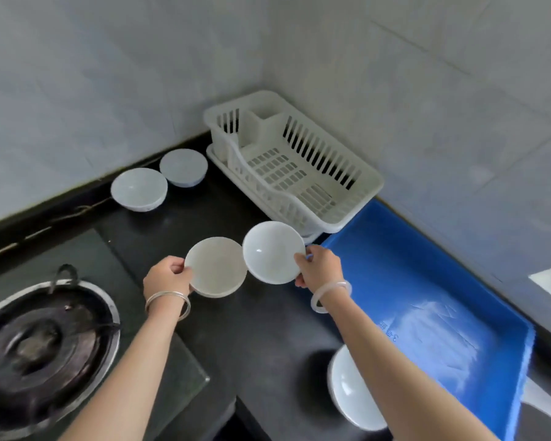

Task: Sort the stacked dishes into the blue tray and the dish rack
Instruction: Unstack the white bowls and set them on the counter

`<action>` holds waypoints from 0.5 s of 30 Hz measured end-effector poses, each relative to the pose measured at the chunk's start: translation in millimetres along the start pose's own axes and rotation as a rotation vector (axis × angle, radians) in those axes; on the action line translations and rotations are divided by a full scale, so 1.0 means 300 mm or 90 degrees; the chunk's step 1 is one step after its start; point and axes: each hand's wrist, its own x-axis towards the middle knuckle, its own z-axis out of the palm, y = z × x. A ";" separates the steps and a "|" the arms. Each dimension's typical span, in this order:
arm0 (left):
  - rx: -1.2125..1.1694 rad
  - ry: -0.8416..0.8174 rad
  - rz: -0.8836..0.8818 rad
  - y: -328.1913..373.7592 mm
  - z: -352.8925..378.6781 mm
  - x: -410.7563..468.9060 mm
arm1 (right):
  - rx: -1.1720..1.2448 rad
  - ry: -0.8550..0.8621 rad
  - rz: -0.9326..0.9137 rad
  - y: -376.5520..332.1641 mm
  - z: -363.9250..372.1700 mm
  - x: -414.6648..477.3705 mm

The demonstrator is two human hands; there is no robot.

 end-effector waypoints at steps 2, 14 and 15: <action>-0.017 0.027 -0.020 -0.008 -0.032 0.064 | -0.008 -0.026 0.002 -0.053 0.064 0.063; -0.109 0.107 -0.099 0.004 -0.107 0.313 | 0.035 -0.067 0.101 -0.210 0.361 0.350; -0.120 0.110 -0.105 0.003 -0.106 0.323 | 0.033 -0.070 0.107 -0.213 0.374 0.361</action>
